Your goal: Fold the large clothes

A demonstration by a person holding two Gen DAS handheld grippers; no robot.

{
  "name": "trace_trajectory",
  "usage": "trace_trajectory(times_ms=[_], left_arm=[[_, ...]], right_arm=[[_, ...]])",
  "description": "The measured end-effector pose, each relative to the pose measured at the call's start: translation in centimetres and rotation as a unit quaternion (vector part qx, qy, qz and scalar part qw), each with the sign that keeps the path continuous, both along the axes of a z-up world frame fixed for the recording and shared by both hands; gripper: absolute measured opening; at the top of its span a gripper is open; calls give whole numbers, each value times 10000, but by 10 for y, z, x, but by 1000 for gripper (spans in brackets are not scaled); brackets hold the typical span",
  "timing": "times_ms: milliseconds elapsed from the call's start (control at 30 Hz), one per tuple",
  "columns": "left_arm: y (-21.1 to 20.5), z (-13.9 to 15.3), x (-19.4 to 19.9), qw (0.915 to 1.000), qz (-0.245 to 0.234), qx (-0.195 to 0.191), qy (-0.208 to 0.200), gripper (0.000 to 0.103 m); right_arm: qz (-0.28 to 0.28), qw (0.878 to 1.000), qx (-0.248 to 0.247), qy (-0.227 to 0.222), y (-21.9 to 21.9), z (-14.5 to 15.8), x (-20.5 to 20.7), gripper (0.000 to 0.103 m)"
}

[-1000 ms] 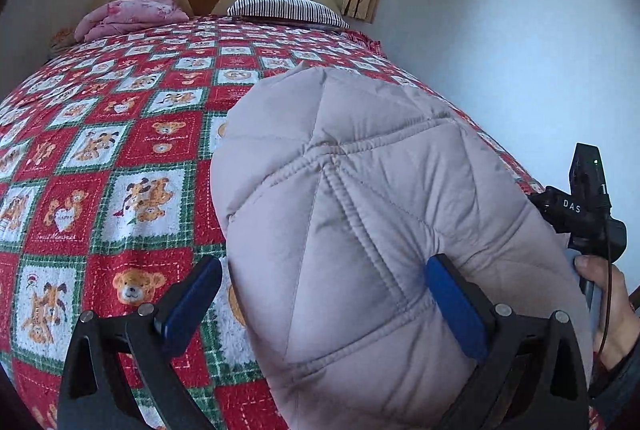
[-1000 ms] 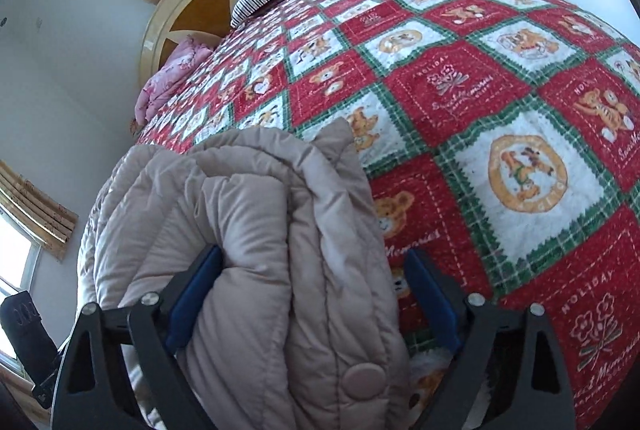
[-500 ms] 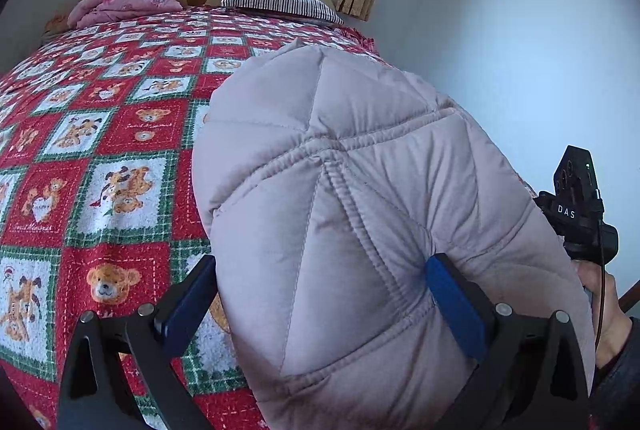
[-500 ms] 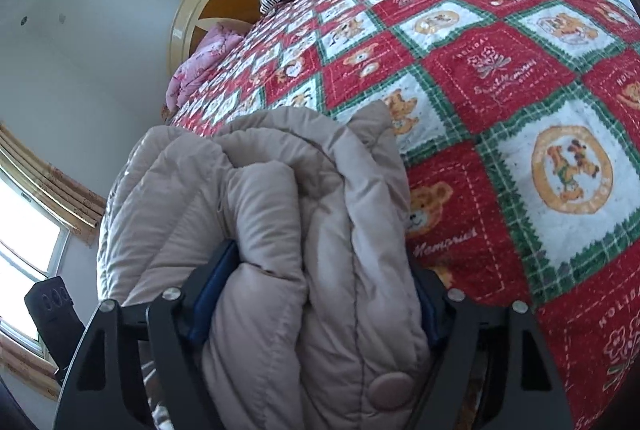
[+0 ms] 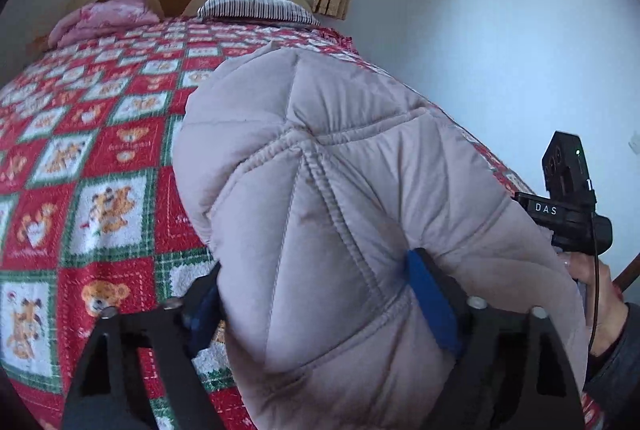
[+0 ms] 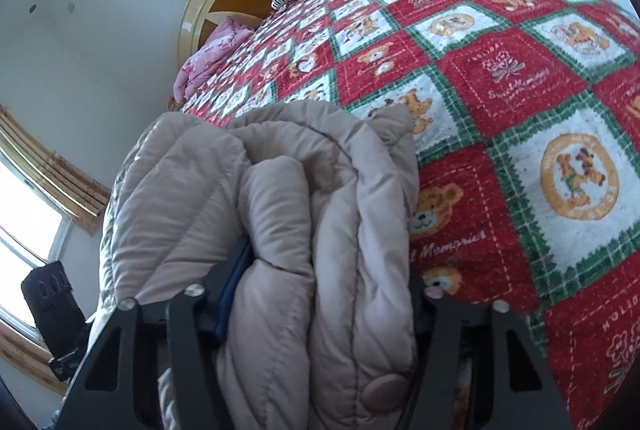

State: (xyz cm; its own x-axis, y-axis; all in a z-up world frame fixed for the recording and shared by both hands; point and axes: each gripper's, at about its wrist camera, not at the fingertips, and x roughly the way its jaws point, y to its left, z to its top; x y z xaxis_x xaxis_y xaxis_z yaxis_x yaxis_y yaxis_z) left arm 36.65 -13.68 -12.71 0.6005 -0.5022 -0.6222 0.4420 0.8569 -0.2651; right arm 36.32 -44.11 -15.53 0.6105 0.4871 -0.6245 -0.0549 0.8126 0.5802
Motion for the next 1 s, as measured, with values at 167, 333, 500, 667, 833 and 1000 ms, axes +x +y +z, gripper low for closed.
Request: trace_trajectory(times_ms=[167,333,500,667,833,1000], left_arm=[[2,12,-14,9996,73,181,-216,60],[10,30,-34,9986,121,245,-450,51],[24,52,-48,9977,131,173,-641,47],[44,71,-66,9954,233,271,-894,47],[77,87,-87,9925,452,257,-1103,46],[113,94,-102,9896,723,215,-1226,45]], right_arm=[[-47,9997,-167,-175,7,11,-13,41],[-79,9995,-149,-274,12,19,-28,33],[-65,9991,-6,-409,19,26,-44,29],[25,9982,254,-543,32,34,-56,28],[211,9967,410,-664,57,44,-62,27],[491,9942,566,-771,92,54,-60,27]])
